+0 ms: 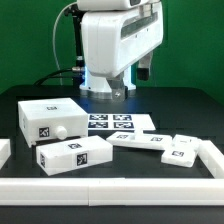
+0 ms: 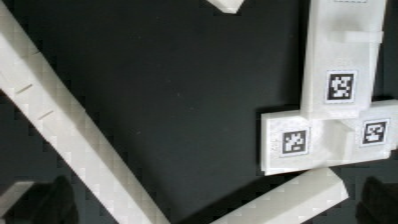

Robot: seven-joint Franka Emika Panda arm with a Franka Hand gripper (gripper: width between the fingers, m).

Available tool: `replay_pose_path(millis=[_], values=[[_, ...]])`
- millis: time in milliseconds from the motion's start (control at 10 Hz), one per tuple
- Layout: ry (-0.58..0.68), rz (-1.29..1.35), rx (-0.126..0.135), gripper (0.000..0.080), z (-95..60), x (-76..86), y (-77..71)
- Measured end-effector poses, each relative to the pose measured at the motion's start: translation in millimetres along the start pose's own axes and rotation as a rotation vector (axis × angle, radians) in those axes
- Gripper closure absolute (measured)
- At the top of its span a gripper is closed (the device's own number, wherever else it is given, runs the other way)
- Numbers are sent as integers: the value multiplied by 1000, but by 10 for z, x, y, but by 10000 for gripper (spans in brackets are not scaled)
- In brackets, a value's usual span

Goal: Assemble cabinet

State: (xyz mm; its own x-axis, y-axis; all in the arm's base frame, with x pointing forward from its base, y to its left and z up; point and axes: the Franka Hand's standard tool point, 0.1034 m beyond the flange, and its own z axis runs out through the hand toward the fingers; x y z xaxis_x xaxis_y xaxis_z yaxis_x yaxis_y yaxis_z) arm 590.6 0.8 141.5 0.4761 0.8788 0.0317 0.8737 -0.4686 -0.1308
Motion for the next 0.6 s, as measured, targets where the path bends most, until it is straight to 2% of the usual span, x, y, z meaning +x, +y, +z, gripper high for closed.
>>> replay_pose_path(millis=[500,600], values=[[-1,0,0,2,12,-6,-5],[7,33,-19,2,75,-22,-32]])
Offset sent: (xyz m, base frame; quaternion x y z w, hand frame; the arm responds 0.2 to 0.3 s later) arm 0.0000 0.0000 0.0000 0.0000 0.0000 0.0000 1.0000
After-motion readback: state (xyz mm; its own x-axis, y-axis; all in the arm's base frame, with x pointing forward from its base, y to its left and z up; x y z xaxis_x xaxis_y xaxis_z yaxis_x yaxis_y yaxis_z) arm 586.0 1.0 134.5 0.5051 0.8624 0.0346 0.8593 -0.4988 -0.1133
